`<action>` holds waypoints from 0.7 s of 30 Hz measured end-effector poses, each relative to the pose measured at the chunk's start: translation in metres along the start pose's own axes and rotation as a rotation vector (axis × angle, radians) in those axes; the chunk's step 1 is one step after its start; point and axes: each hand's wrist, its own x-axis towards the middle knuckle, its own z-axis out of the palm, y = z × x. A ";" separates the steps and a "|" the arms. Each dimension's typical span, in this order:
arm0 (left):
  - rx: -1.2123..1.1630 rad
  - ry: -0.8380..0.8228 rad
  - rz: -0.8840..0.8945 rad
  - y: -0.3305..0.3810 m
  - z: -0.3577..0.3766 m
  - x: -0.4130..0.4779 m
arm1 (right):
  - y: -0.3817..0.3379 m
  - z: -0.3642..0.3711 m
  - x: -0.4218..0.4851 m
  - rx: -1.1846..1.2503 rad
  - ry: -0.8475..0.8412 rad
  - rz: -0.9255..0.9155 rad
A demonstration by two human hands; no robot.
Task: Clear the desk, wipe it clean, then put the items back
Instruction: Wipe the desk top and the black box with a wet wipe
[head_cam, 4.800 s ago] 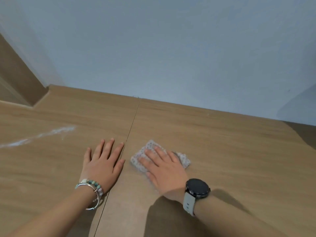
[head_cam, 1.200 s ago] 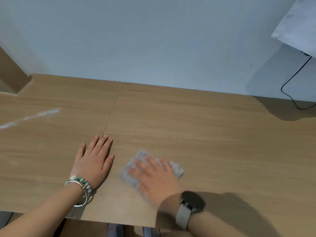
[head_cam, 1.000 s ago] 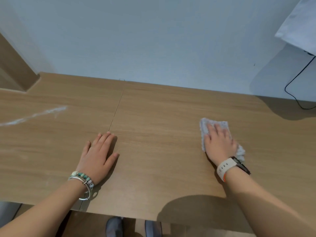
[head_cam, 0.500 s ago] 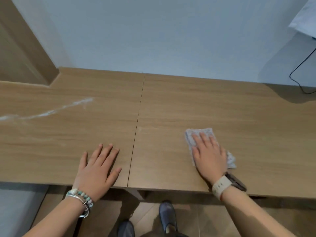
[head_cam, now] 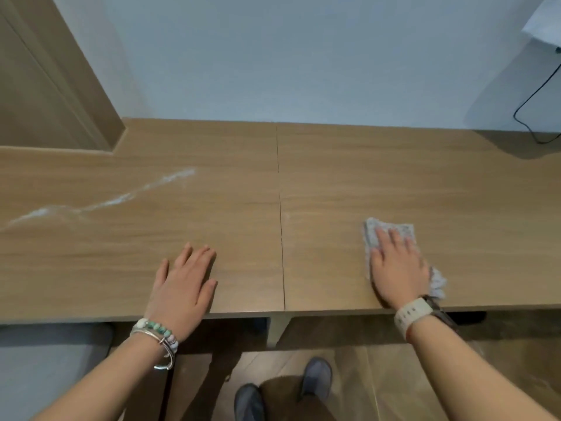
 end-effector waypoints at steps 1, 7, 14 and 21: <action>0.026 0.004 -0.019 -0.006 -0.001 0.000 | -0.004 -0.001 0.003 0.033 -0.001 0.092; 0.050 0.033 -0.039 -0.019 0.002 -0.004 | -0.131 0.050 -0.091 -0.045 -0.005 -0.664; 0.117 0.020 -0.028 -0.037 -0.003 0.001 | -0.054 0.012 0.012 -0.013 0.006 -0.078; 0.120 0.015 -0.077 -0.042 -0.008 0.015 | -0.130 0.024 0.009 0.002 0.010 -0.254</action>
